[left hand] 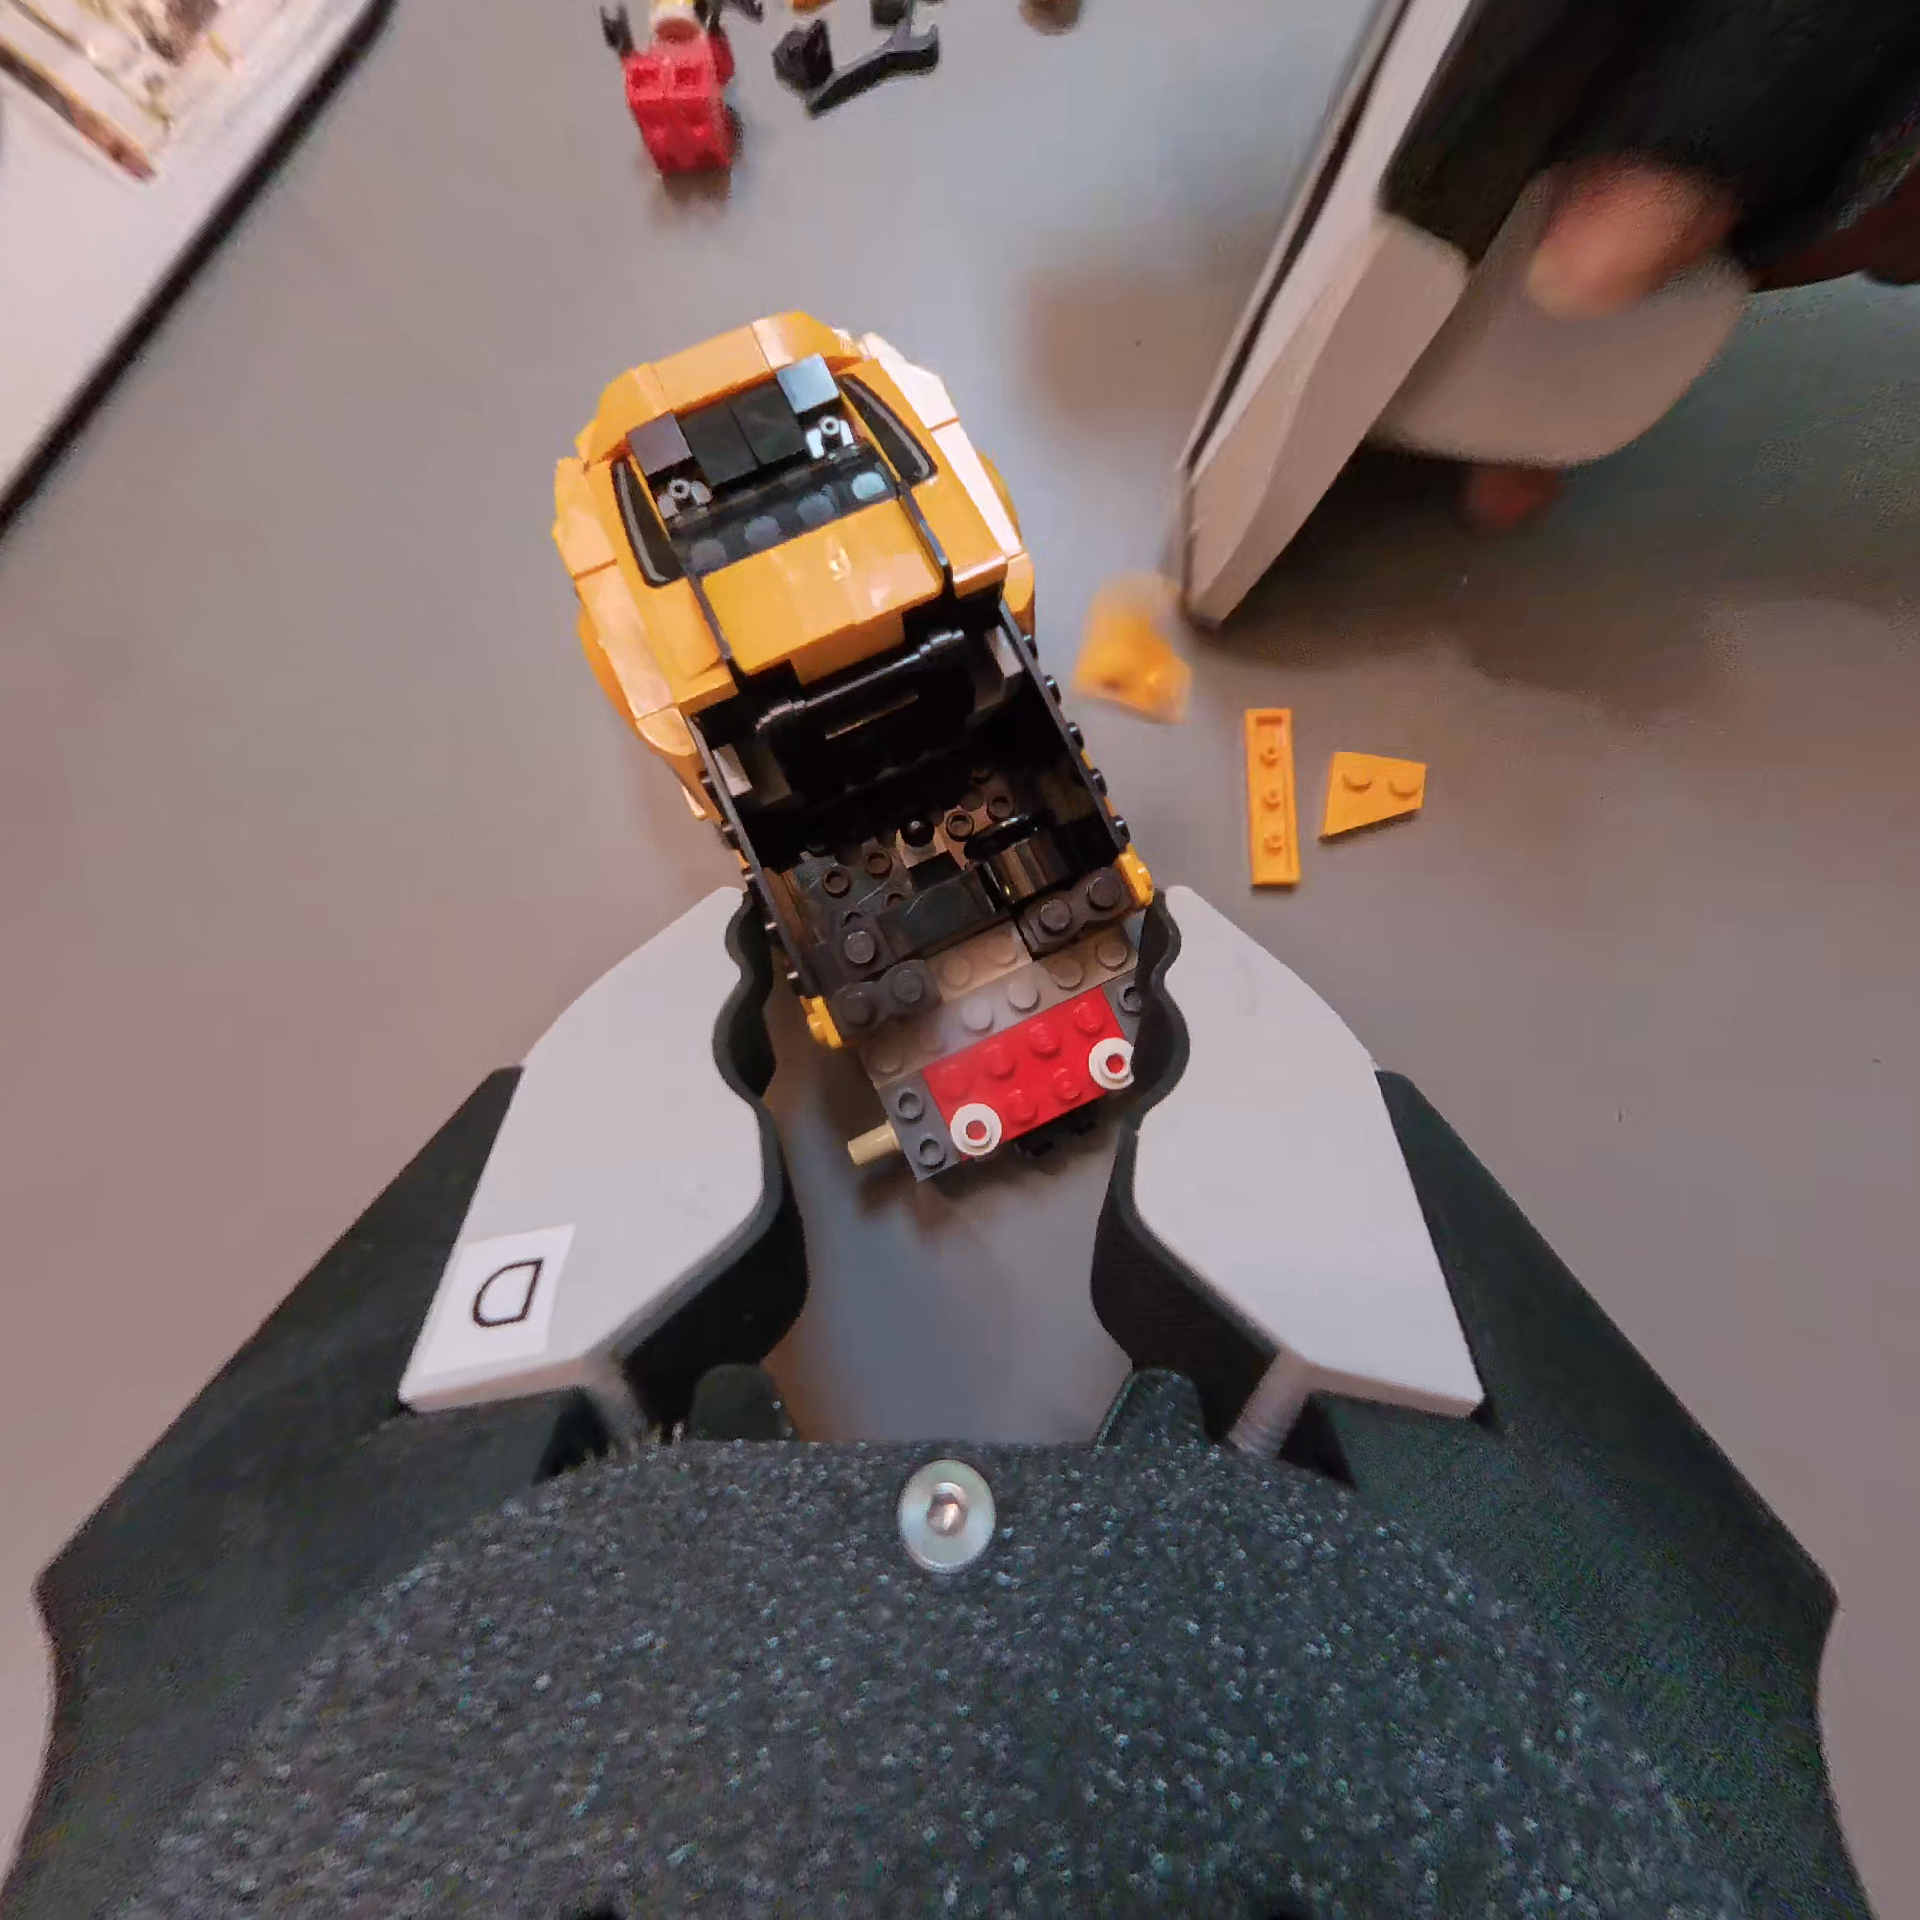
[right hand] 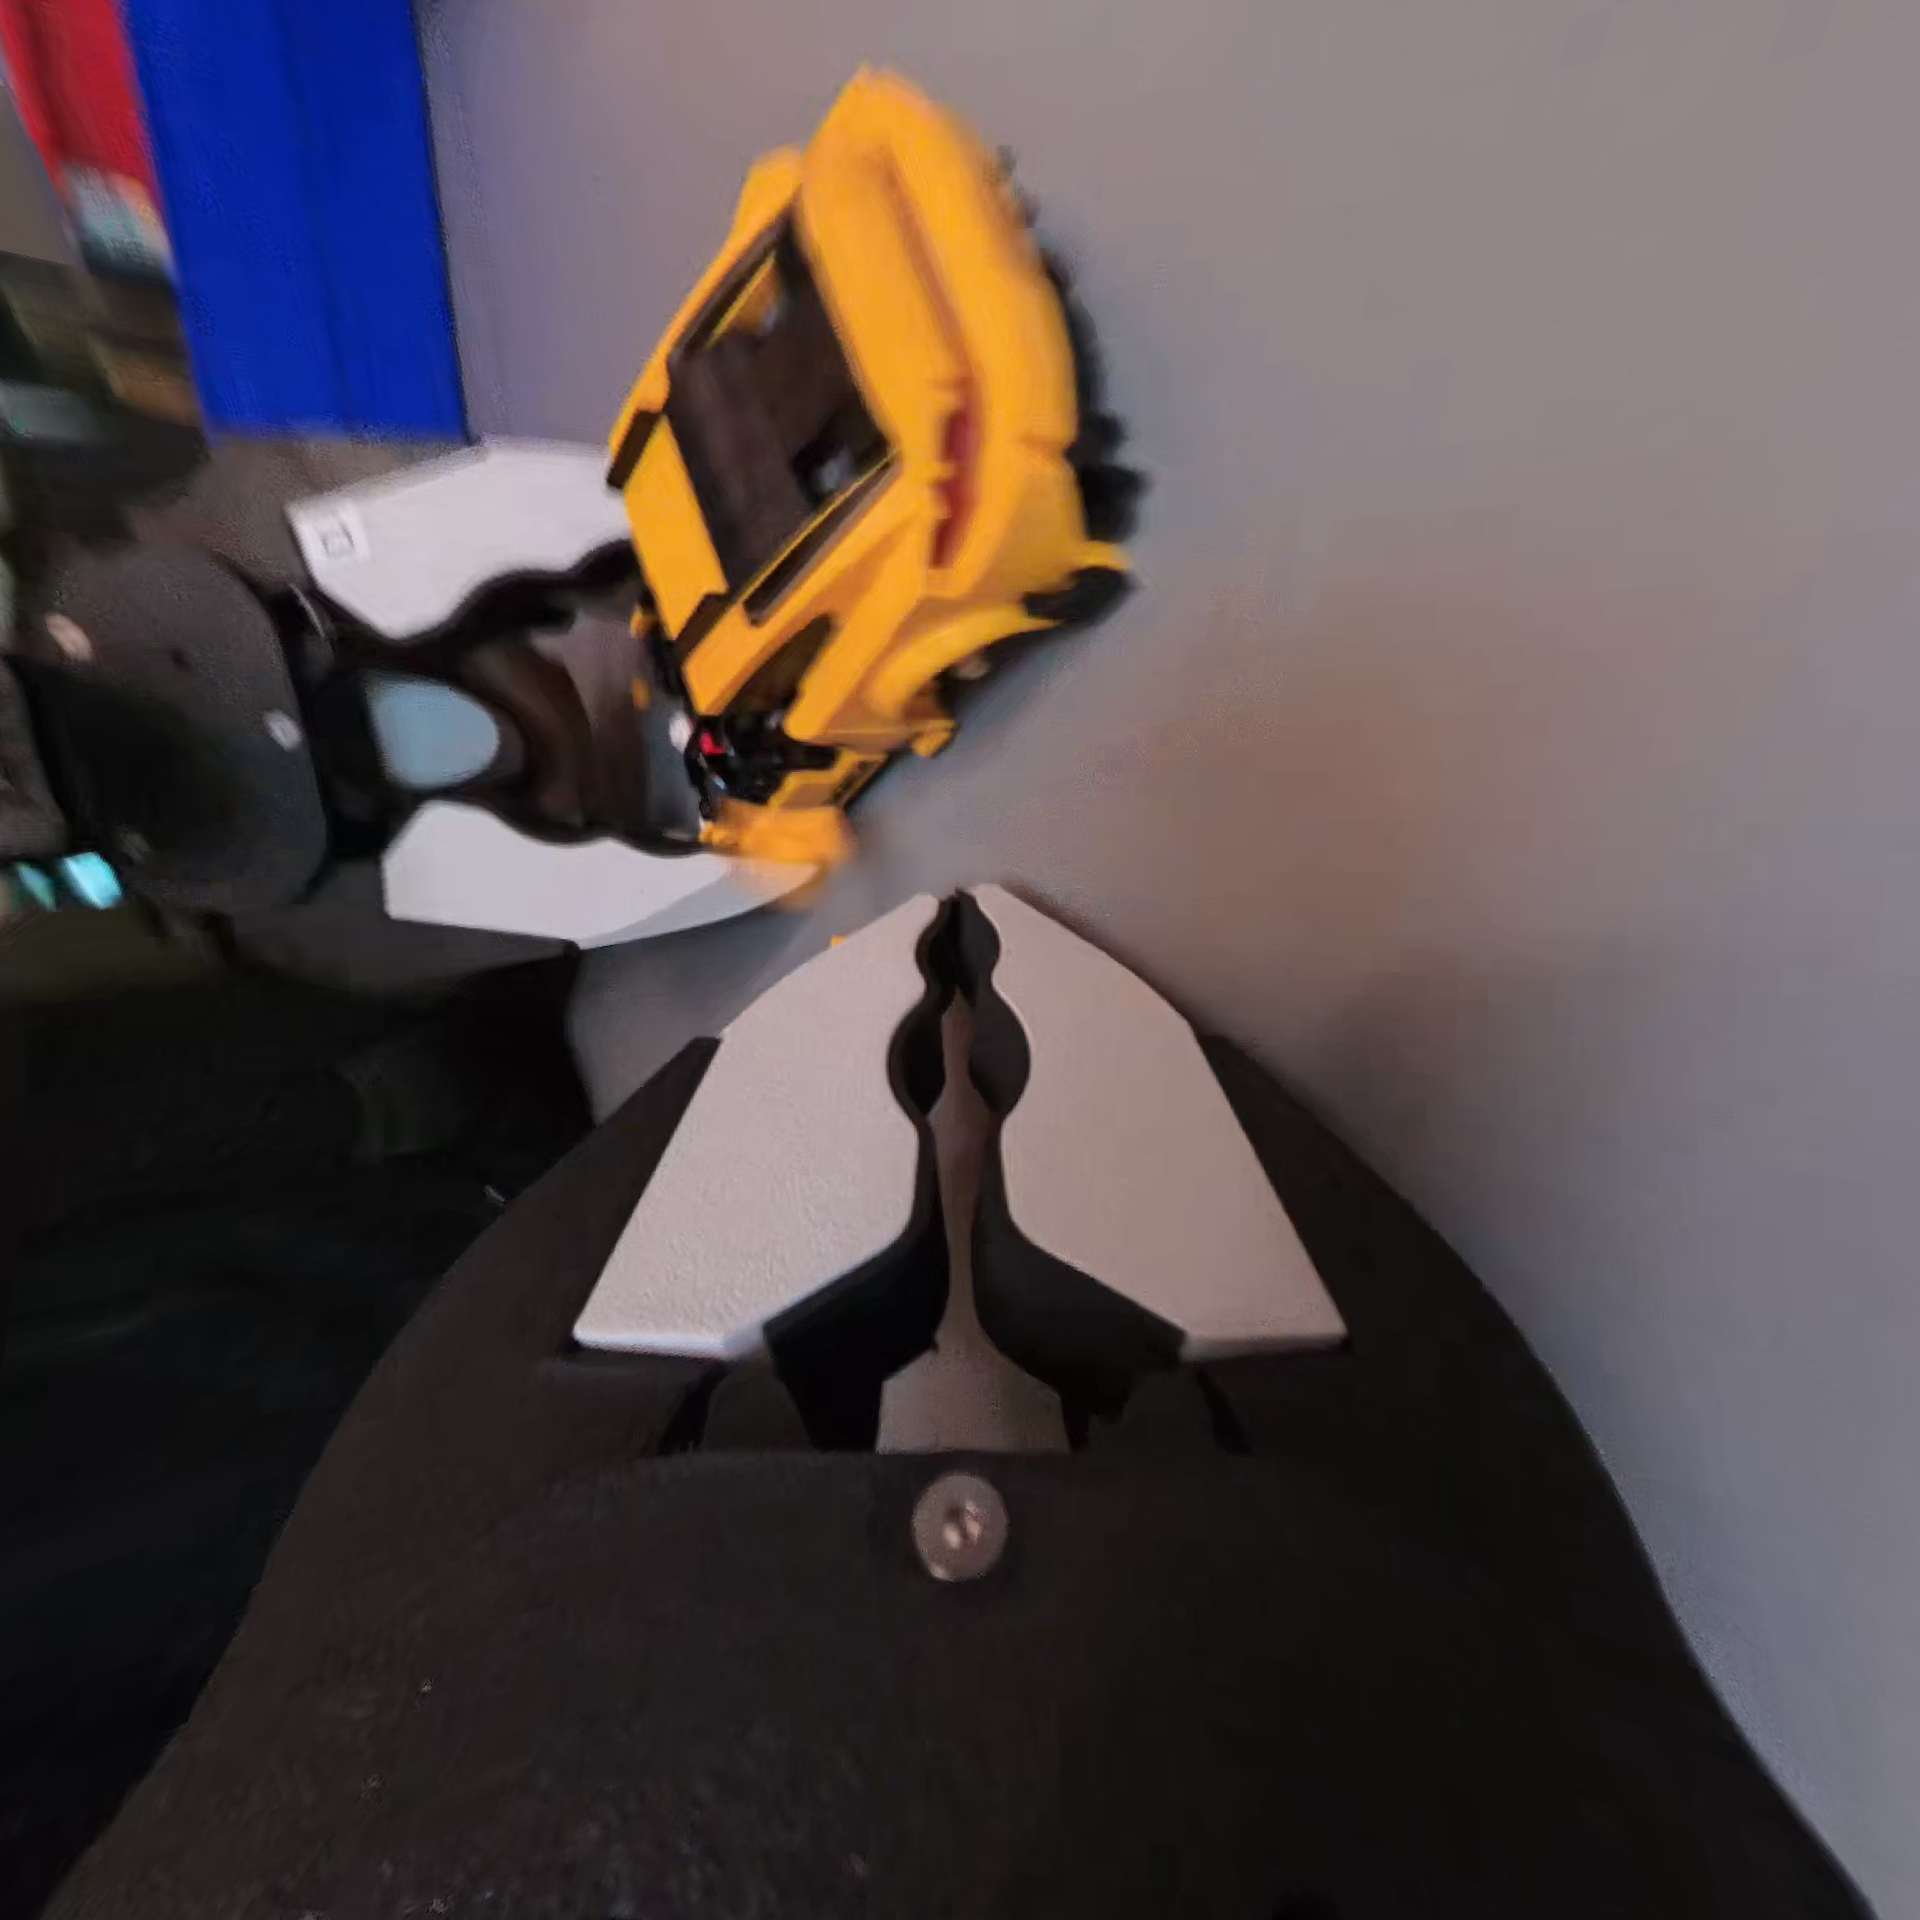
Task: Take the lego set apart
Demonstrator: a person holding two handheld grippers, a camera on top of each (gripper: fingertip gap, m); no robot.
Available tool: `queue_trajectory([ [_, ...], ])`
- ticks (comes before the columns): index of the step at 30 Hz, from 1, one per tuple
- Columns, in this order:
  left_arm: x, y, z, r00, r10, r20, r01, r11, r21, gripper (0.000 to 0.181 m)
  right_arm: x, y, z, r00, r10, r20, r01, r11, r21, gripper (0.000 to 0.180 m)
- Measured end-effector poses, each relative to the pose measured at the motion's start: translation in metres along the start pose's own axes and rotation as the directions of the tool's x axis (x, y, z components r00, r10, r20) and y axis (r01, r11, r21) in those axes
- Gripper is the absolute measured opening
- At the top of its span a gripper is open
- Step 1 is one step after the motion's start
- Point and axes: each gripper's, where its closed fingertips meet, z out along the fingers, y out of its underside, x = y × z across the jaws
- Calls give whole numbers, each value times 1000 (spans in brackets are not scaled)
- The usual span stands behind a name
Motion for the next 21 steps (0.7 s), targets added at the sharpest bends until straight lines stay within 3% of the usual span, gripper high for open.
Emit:
queue_trajectory([
  [1,0,1,0,999,-28,-27,28,1000,4,68,-1,4,-4,999,48,16,-48,999,3,0],
  [3,0,1,0,999,-27,-36,27,1000,2,68,-17,12,-3,997,-76,22,75,997,15,0],
  [8,0,0,1,998,-35,-50,36,999,8,69,-32,1,-12,989,-118,93,100,979,180,0],
  [13,1,0,1,998,-24,-64,25,1000,13,69,-50,3,-8,971,-226,77,200,947,251,8],
  [21,7,-2,-4,991,114,-74,-112,993,36,70,-56,5,1,941,-334,-47,334,902,275,22],
])
